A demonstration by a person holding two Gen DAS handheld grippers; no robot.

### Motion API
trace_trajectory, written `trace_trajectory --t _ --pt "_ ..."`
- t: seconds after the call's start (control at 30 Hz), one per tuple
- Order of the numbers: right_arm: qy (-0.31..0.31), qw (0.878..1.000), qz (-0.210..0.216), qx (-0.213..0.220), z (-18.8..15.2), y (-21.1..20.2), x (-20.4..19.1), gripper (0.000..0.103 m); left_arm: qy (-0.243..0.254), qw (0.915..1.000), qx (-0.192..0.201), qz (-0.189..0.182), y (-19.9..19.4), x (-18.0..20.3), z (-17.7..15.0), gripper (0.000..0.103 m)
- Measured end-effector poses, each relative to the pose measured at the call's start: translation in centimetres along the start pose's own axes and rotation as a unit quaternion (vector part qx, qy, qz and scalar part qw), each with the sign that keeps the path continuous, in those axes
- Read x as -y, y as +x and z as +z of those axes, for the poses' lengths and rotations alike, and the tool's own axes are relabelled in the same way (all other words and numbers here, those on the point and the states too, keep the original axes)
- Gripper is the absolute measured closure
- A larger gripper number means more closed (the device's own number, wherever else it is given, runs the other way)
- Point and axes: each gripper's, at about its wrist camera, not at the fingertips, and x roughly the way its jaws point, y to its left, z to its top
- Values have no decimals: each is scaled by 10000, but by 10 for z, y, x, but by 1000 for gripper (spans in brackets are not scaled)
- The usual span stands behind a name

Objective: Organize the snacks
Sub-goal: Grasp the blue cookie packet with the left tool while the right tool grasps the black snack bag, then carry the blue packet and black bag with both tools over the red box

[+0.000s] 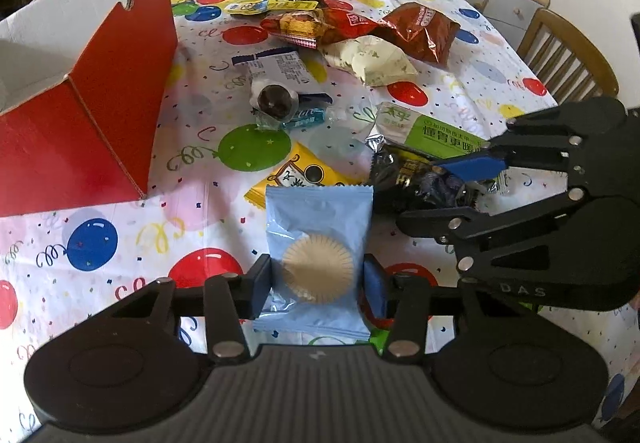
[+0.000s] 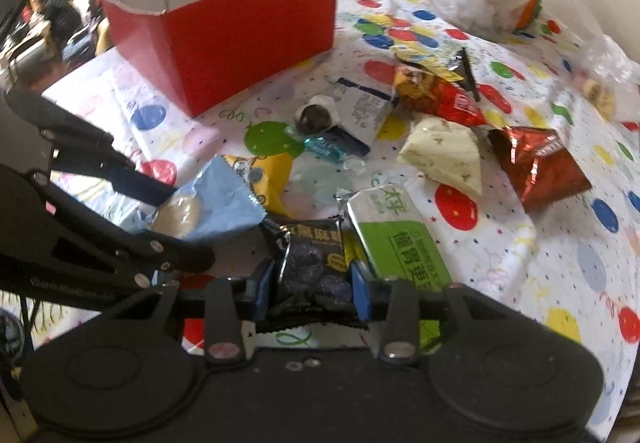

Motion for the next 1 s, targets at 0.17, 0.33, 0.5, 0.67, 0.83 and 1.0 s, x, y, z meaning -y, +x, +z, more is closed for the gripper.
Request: trace_trajectory --t 0.17,0.33,0.5,0.67,0.83,1.0 --pt "282 9995 -103 74 -1 -12 -1 65 -121 9999 85 -20 -11 -1 -1 56" --pt "483 9985 -168 188 3 -29 -4 65 -289 9993 226 30 -29 -5 1 56" --pt "661 9970 -244 308 12 -45 -6 65 -414 9980 428 197 -49 -8 7 56" --pt "736 9954 -336 511 32 -61 -12 65 -507 9957 725 259 -76 -15 18 56" --pt "713 9941 -452 679 59 -71 -24 65 -554 9930 1017 230 -99 -31 32 56" --pt "791 9919 -626 769 91 -69 -42 65 -542 9915 1167 174 -114 -59 44 56"
